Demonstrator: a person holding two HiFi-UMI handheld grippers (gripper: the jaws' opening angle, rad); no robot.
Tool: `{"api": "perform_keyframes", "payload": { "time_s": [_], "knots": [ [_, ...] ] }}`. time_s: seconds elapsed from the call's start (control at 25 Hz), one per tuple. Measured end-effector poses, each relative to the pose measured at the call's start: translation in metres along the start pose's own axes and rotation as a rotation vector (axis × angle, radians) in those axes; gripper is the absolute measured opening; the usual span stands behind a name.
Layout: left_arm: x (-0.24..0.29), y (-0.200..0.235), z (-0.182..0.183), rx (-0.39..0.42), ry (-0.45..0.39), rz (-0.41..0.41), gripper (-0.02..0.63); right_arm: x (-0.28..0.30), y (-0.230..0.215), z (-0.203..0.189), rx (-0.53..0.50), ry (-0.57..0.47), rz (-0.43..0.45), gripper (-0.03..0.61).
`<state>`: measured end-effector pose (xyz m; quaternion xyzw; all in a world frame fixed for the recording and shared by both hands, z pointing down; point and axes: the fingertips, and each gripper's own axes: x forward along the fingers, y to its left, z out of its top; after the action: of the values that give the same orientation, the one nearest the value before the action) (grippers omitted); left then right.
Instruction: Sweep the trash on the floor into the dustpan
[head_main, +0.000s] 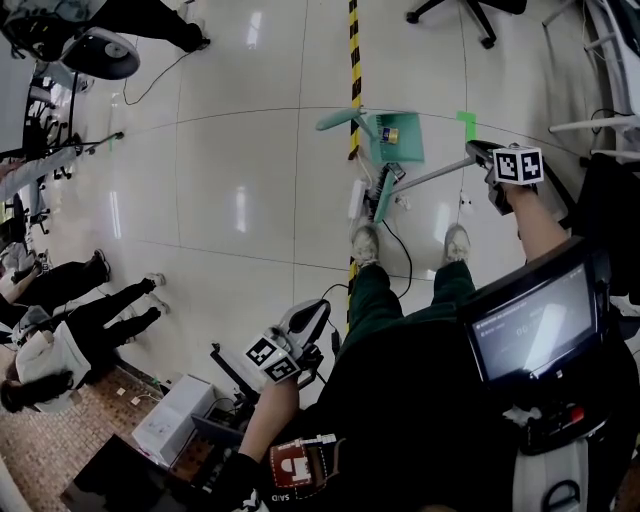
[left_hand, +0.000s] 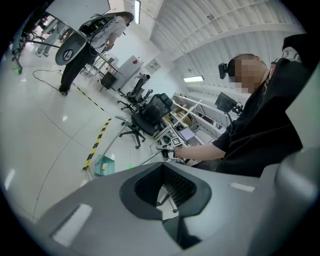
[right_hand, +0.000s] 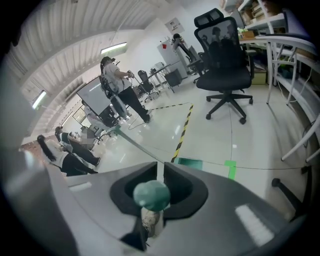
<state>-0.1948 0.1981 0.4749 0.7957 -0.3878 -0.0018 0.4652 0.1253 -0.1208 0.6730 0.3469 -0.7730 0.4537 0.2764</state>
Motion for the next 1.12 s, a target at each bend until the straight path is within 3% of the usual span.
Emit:
{"api": "perform_keyframes", "payload": {
  "time_s": [0.32, 0.56, 0.96, 1.04, 1.12],
  "knots": [
    [0.012, -0.006, 0.001, 0.002, 0.029, -0.001, -0.003, -0.009, -0.037, -0.003, 0.031, -0.023, -0.08, 0.038],
    [0.018, -0.01, -0.001, 0.007, 0.036, -0.008, -0.003, -0.034, -0.078, -0.002, 0.05, -0.057, -0.19, 0.038],
    [0.027, -0.01, -0.009, 0.014, 0.046, -0.033, -0.003, -0.088, -0.136, 0.001, -0.007, -0.081, -0.385, 0.037],
    [0.029, -0.011, -0.009, 0.019, 0.046, -0.04, -0.003, -0.096, -0.139, 0.004, -0.01, -0.089, -0.393, 0.037],
    [0.032, -0.013, -0.008, 0.023, 0.046, -0.045, -0.003, -0.098, -0.133, 0.005, 0.003, -0.091, -0.348, 0.037]
  ]
}}
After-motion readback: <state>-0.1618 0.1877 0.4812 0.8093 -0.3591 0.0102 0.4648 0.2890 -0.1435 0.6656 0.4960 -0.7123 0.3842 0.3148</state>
